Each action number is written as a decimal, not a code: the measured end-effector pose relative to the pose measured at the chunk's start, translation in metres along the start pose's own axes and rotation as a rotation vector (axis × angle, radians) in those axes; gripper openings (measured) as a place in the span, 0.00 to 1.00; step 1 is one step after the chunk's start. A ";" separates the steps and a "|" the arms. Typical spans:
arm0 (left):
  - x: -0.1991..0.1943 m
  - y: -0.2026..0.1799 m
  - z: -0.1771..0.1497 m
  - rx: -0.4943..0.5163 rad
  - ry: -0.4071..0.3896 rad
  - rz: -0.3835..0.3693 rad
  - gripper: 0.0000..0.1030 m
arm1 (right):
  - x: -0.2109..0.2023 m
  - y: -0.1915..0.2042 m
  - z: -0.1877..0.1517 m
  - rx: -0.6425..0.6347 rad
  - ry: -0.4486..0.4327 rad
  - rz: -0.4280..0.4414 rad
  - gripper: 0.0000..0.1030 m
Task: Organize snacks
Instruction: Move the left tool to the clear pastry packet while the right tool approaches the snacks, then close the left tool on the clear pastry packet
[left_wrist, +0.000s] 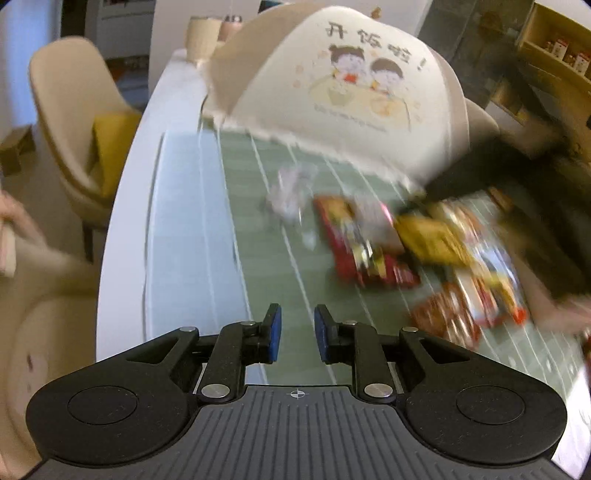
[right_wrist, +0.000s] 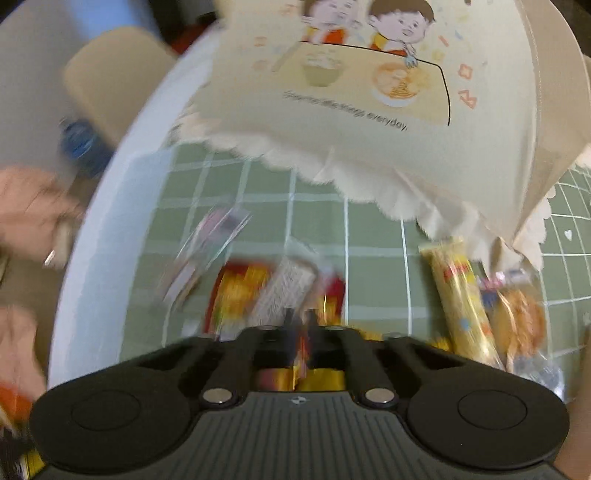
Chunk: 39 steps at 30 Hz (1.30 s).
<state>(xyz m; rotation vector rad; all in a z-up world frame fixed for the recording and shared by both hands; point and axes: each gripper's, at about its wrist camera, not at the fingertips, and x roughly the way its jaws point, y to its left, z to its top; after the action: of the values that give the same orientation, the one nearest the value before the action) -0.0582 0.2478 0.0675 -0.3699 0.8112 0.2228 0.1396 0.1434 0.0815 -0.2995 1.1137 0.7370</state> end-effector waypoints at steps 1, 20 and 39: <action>0.010 0.001 0.013 -0.002 -0.004 0.002 0.22 | -0.014 -0.003 -0.012 -0.017 -0.004 0.020 0.03; 0.114 -0.018 0.095 0.307 0.158 0.043 0.28 | -0.072 -0.075 -0.139 0.018 -0.005 -0.009 0.32; 0.095 -0.059 0.054 0.521 0.107 0.237 0.33 | -0.078 -0.043 -0.164 -0.113 -0.086 -0.108 0.52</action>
<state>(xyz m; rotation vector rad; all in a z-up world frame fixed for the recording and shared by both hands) 0.0615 0.2206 0.0453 0.2072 0.9837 0.2045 0.0350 -0.0107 0.0747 -0.4171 0.9691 0.7112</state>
